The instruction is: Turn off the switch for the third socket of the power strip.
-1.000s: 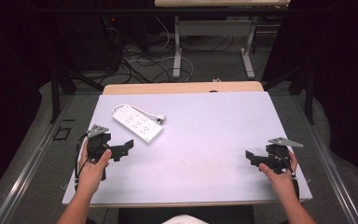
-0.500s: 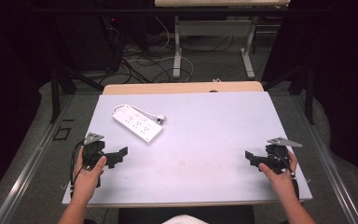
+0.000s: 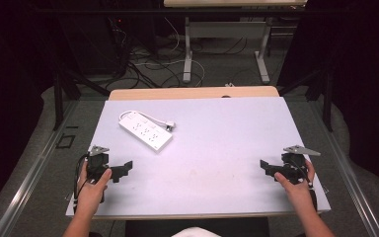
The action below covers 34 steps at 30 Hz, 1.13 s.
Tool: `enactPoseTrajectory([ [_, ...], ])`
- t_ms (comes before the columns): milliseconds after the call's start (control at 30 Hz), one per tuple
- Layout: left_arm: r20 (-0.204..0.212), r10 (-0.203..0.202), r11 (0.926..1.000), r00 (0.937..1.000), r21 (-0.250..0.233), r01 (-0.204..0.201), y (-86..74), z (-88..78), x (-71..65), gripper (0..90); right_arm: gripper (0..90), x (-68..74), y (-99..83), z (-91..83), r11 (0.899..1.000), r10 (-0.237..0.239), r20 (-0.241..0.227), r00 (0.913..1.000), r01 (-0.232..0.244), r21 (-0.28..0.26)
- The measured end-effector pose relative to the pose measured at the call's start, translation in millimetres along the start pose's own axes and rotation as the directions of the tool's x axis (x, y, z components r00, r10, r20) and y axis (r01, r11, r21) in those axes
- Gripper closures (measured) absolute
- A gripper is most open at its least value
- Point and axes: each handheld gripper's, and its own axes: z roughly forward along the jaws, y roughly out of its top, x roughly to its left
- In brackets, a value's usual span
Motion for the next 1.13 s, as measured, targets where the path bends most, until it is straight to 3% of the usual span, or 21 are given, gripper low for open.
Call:
enactPoseTrajectory([
  [100, -0.012, -0.005, 0.9998, 0.9999, 0.021, 0.005, -1.5, -1.1, 2.3, 0.8, 7.7, -0.5, 0.1, -0.3, 1.000, 0.003, -0.004, 1.0000, -0.002, 0.005],
  [467, -0.062, -0.003, 0.9999, 0.9980, 0.012, 0.003, -7.0, 0.8, 10.5, 0.9, 7.7, -0.4, 0.0, 0.1, 1.000, 0.008, -0.003, 1.0000, -0.008, 0.011],
  [1133, -0.067, -0.023, 0.9994, 0.9975, 0.023, 0.024, -9.4, 3.3, 15.8, 1.2, 7.7, -2.0, -0.3, 0.4, 1.000, 0.001, 0.000, 1.0000, -0.001, 0.010],
])
